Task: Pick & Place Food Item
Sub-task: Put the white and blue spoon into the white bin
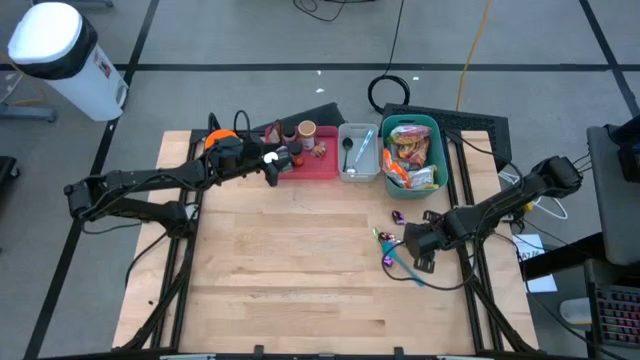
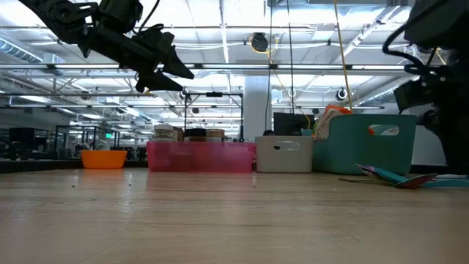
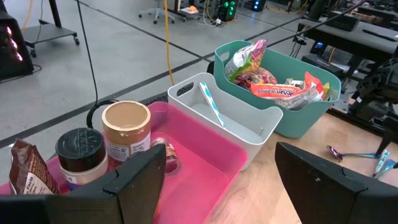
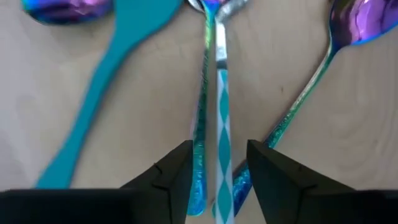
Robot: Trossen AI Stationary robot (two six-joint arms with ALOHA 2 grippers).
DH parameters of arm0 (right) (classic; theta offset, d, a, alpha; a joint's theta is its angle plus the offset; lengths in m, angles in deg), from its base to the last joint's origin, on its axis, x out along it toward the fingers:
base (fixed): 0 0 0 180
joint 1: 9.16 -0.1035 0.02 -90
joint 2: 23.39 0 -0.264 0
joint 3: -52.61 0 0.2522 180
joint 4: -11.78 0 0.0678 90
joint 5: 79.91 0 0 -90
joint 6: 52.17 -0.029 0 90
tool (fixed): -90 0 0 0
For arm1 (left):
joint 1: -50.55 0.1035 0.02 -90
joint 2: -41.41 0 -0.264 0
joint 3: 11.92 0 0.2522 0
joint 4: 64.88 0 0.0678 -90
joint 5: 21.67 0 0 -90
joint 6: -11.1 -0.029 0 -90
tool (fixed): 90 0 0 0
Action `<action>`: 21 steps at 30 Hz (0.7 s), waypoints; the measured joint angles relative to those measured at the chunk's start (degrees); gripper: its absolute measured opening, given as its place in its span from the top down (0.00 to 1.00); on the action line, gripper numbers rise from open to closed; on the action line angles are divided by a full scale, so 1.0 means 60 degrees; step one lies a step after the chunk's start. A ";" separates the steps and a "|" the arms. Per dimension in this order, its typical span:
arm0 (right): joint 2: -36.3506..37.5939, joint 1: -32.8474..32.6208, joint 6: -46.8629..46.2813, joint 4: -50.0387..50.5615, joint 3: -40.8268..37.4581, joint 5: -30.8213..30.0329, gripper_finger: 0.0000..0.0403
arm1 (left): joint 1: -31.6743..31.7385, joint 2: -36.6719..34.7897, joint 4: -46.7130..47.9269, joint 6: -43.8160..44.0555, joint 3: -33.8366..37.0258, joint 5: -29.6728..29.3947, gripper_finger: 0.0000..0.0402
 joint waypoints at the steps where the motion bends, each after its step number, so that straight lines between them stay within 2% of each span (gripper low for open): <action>1: 0.0000 0.0000 0.0000 -0.0134 -0.0117 0.0004 0.65 | 0.0000 0.0000 0.0000 0.0003 0.0000 0.0000 0.23; 7: 0.0033 0.0000 -0.0045 -0.0828 -0.0756 -0.0021 0.72 | 0.0000 0.0000 -0.0004 0.0001 0.0000 -0.0004 0.23; 21: 0.0164 0.0007 -0.0033 -0.1112 -0.0793 0.0022 0.97 | 0.0000 0.0000 -0.0004 0.0003 0.0000 -0.0004 0.23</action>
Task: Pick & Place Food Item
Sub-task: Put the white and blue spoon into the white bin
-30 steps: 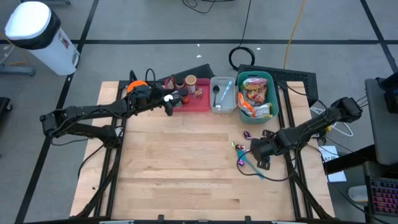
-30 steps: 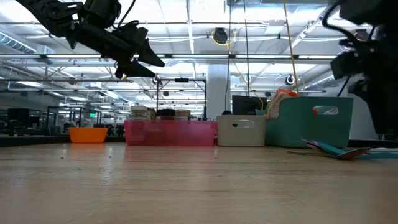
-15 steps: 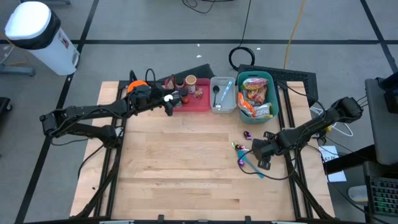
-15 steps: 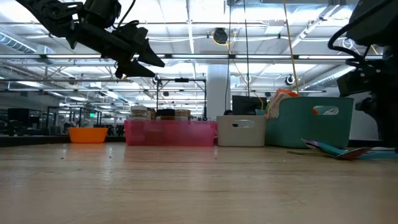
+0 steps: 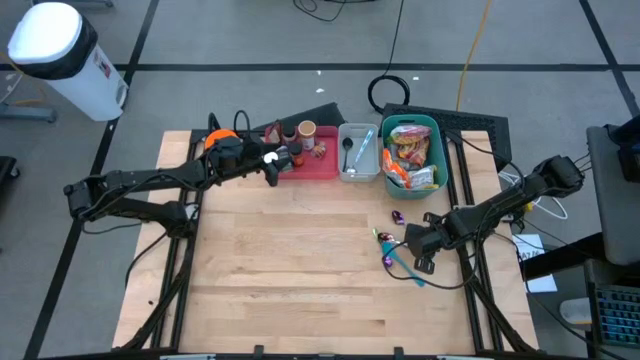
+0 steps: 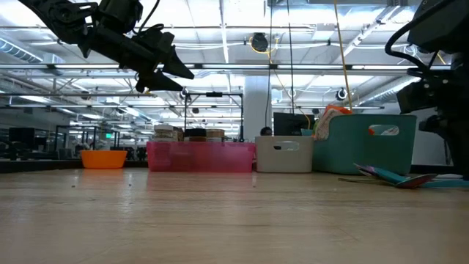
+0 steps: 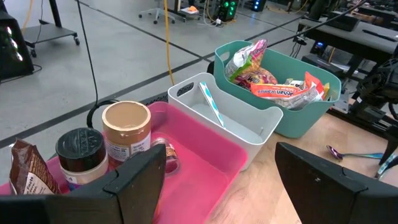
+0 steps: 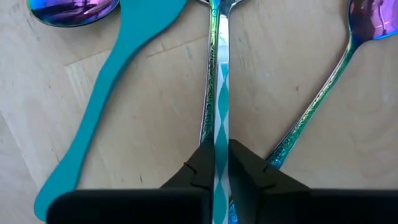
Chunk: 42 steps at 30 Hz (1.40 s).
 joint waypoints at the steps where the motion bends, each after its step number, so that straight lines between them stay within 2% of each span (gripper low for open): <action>1: 0.0000 0.0000 -0.0013 -0.0004 0.0000 -0.0002 0.97 | 0.0000 0.0000 0.0003 -0.0003 0.0000 -0.0003 0.23; 5: -0.0005 0.0000 -0.0240 0.0135 0.0085 0.0001 0.94 | 0.0000 -0.0001 0.0000 -0.0002 0.0000 -0.0002 0.23; 12: -0.0029 0.0007 -0.0325 0.0667 0.0814 -0.0056 0.97 | 0.0000 0.0000 0.0000 0.0000 0.0000 -0.0003 0.23; 18: -0.0025 -0.0018 -0.0242 0.0873 0.1144 -0.0832 0.97 | 0.0000 0.0000 0.0001 -0.0004 0.0000 -0.0003 0.23; 25: -0.0033 -0.0184 -0.0059 0.0848 0.1144 -0.2858 0.97 | 0.0000 -0.0001 0.0004 -0.0004 0.0000 -0.0003 0.23; 30: -0.0171 -0.0301 0.0503 0.0144 0.1145 -0.3215 0.97 | 0.0000 -0.0001 0.0002 -0.0004 0.0000 -0.0003 0.23; 34: -0.0360 -0.0317 0.0891 -0.0501 0.1147 -0.4004 0.97 | 0.0000 0.0000 0.0003 0.0000 0.0000 -0.0003 0.23; 42: -0.0928 -0.0318 0.2581 -0.3075 0.1147 -0.7352 0.97 | -0.0035 0.0000 -0.0154 0.0601 0.0000 0.0003 0.23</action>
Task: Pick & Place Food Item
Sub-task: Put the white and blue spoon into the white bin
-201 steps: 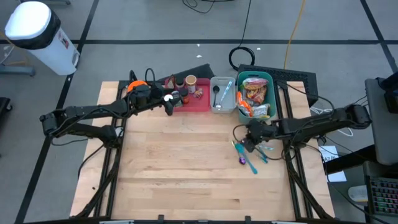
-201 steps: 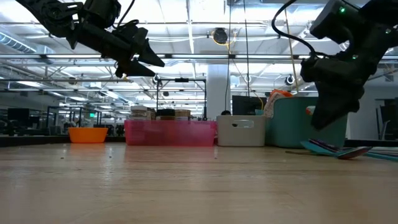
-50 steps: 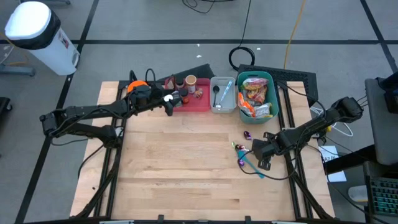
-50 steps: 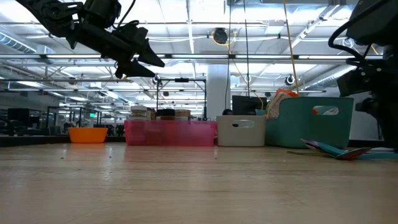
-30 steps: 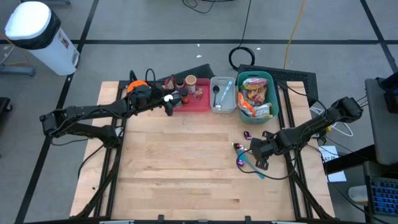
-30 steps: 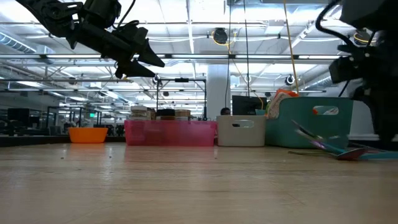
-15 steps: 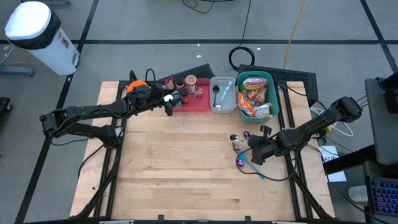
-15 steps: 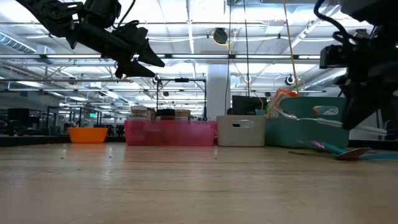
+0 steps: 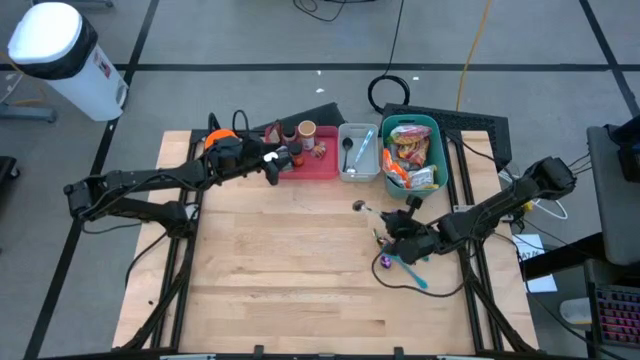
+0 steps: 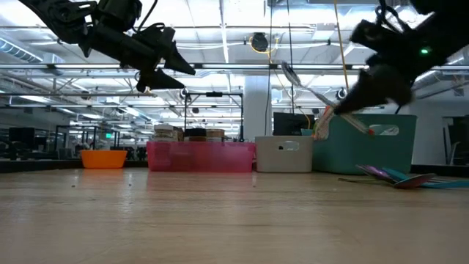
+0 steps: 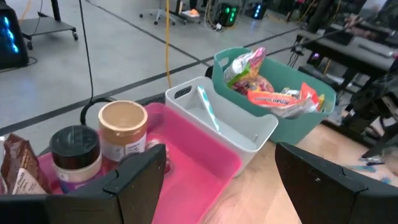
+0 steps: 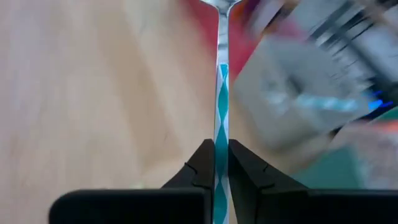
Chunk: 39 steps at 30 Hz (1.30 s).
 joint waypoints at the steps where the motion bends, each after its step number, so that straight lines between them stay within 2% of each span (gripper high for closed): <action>1: -0.0099 0.0040 0.0263 -0.0473 0.0000 -0.0437 0.97 | -0.0027 -0.0004 -0.0079 0.0053 0.0000 -0.0005 0.23; 6: -0.0698 0.0398 0.1234 -0.3006 0.0007 -0.2400 0.96 | -0.0247 0.0002 -0.0838 0.0275 0.0000 -0.0003 0.23; 9: -0.1018 0.0729 0.2024 -0.4489 0.0011 -0.3010 0.96 | -0.0399 0.0173 -0.1599 0.0170 0.0000 -0.0020 0.23; 14: -0.1443 0.1353 0.3594 -0.6512 0.0011 -0.2918 0.97 | -0.0757 0.0889 -0.3313 0.0419 0.0004 0.0000 0.23; 17: -0.1668 0.1732 0.4136 -0.7229 0.0015 -0.2924 0.97 | -0.1107 0.1641 -0.4750 0.0295 -0.0013 0.0191 0.23; 20: -0.1814 0.2108 0.4366 -0.7562 0.0015 -0.2921 0.97 | -0.1496 0.2335 -0.5435 -0.0055 -0.0331 0.0340 0.23; 29: -0.2197 0.2673 0.4439 -0.8191 0.0010 -0.2465 0.97 | -0.2505 0.4055 -0.4626 -0.2134 -0.2399 0.0153 0.23; 39: -0.2186 0.2719 0.4431 -0.8464 0.0015 -0.2383 0.97 | -0.2600 0.5390 -0.4386 -0.2380 -0.3709 -0.0199 0.23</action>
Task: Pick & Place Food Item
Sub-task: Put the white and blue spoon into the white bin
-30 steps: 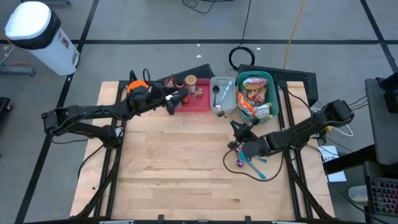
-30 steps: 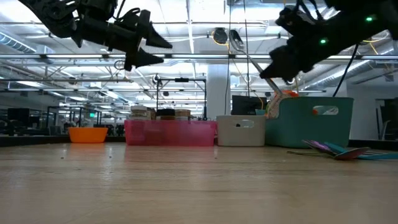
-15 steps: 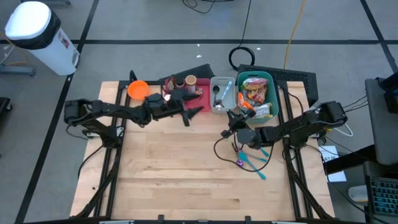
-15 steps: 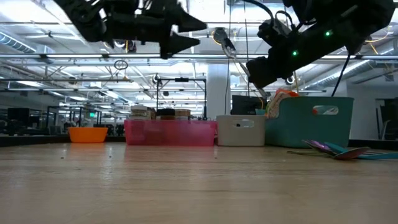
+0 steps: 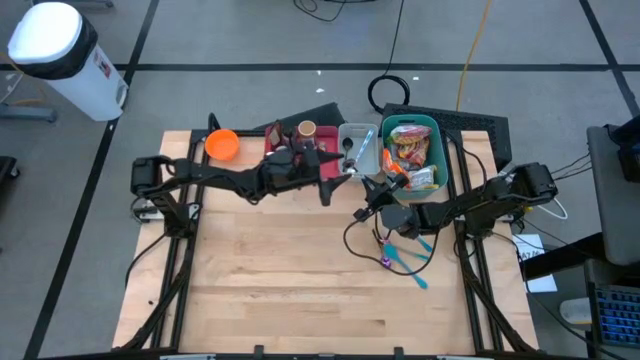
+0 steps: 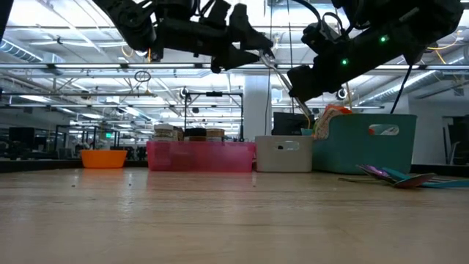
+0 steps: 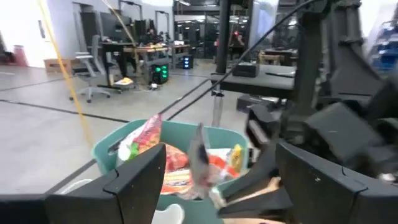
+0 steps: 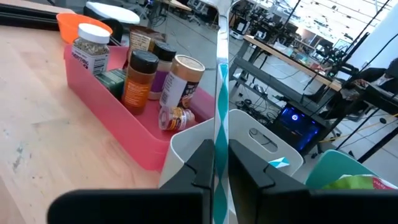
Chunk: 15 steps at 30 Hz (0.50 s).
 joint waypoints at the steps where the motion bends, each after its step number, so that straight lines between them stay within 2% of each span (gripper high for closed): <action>1: -0.0003 0.0000 0.0000 -0.0006 0.0000 0.0004 0.97 | 0.0024 0.0016 0.0056 -0.0038 -0.0010 -0.0105 0.23; 5: 0.0000 0.0000 0.0000 -0.0034 -0.0004 0.0002 0.97 | 0.0122 0.0012 0.0210 -0.0174 -0.0010 -0.0590 0.23; 9: 0.0000 0.0000 0.0000 -0.0034 -0.0004 0.0005 0.97 | 0.0237 0.0009 0.0274 -0.0137 -0.0010 -0.0637 0.27; 15: 0.0000 0.0000 -0.0023 -0.0040 -0.0004 0.0237 0.97 | 0.0346 0.0009 0.0165 0.0313 -0.0010 -0.0507 0.48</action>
